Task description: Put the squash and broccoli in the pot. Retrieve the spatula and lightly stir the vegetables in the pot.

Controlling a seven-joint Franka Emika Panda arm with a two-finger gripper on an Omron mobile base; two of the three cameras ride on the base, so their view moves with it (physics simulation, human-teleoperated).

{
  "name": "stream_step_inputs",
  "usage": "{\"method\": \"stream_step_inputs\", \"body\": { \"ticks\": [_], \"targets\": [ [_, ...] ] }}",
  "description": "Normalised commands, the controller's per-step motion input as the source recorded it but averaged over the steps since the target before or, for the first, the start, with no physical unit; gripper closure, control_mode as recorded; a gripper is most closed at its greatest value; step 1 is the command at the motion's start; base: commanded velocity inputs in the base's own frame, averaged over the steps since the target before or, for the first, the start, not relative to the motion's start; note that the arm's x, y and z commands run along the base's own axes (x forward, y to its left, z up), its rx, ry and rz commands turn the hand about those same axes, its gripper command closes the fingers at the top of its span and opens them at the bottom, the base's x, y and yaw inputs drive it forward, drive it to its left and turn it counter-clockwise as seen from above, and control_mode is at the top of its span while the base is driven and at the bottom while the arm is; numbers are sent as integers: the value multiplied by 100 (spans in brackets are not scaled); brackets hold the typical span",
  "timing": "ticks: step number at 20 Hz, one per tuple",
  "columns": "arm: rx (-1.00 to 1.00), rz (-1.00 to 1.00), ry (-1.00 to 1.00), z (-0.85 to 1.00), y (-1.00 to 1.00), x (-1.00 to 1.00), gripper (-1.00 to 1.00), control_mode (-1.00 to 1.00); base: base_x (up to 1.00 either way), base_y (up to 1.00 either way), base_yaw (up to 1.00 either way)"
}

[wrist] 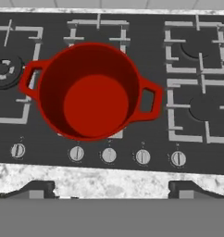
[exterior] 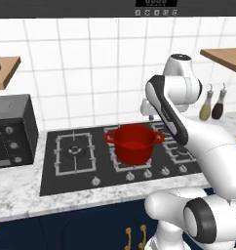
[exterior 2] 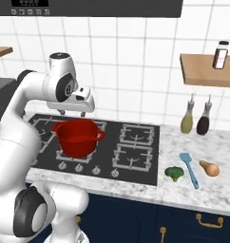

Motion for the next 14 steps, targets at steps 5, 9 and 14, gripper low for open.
{"method": "stream_step_inputs", "body": {
  "ticks": [5,9,14],
  "targets": [
    [0,0,0,0,0,0,-100,100,0,-55,0],
    [0,0,0,0,0,0,-100,100,0,-54,-1],
    [0,0,0,0,0,0,-100,100,0,-53,-3]
  ]
}}
